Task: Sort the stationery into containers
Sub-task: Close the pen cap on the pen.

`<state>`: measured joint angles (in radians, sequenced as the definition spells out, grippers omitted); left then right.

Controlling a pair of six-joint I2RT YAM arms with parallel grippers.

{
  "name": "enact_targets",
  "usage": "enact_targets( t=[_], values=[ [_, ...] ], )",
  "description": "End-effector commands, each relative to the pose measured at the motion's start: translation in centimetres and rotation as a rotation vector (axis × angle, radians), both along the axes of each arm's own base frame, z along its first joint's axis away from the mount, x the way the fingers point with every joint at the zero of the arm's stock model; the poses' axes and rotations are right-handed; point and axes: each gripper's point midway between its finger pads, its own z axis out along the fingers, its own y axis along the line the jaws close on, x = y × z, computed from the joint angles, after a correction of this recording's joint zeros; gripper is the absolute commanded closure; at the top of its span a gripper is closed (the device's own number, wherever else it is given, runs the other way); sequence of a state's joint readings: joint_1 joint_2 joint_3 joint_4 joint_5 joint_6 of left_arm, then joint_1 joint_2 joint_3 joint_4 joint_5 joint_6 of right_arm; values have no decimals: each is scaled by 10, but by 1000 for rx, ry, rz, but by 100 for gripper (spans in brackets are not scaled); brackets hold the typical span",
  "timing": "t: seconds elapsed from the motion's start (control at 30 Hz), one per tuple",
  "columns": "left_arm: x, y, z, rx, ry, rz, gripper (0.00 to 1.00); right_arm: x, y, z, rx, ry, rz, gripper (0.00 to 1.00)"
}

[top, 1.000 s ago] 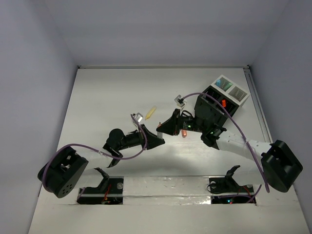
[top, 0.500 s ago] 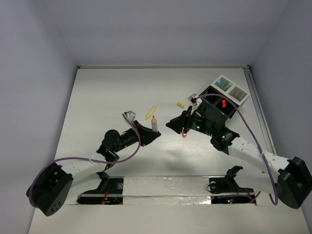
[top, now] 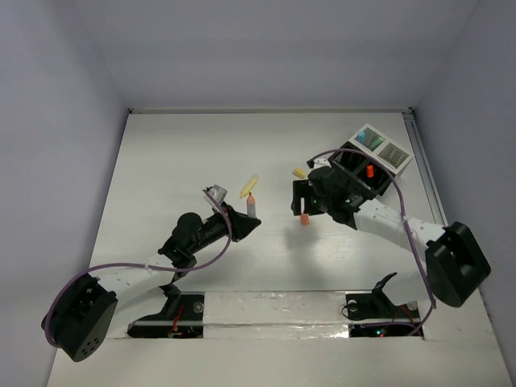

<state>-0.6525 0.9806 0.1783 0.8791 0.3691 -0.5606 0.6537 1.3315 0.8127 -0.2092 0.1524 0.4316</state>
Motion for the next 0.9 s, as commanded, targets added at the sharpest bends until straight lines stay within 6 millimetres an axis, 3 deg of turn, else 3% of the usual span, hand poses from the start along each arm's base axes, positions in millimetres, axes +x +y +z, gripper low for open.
enact_targets(
  t=[0.0, 0.27, 0.3, 0.47, 0.57, 0.6, 0.73, 0.87],
  values=[
    [8, -2, 24, -25, -72, 10, 100, 6, -15, -11, -137, 64, -30, 23],
    [7, 0, 25, -21, -77, 15, 100, 9, -12, -50, -202, 171, -19, 29],
    [7, 0, 26, -22, -78, 15, 100, 9, -14, -58, -223, 192, -25, 35],
    [6, 0, 26, -23, -80, 15, 100, 11, -12, -72, -223, 221, -19, 47],
    [6, -1, 25, -22, -76, 10, 100, 11, -11, -78, -226, 234, -14, 63],
    [6, -1, 24, -21, -75, 9, 100, 12, -11, -78, -226, 230, -18, 73],
    [5, -5, 21, -14, -65, -7, 100, 21, -11, -58, -194, 147, -41, 83],
    [4, -14, 16, -5, -49, -33, 100, 37, 6, -10, -68, 7, -21, 89]
  ],
)
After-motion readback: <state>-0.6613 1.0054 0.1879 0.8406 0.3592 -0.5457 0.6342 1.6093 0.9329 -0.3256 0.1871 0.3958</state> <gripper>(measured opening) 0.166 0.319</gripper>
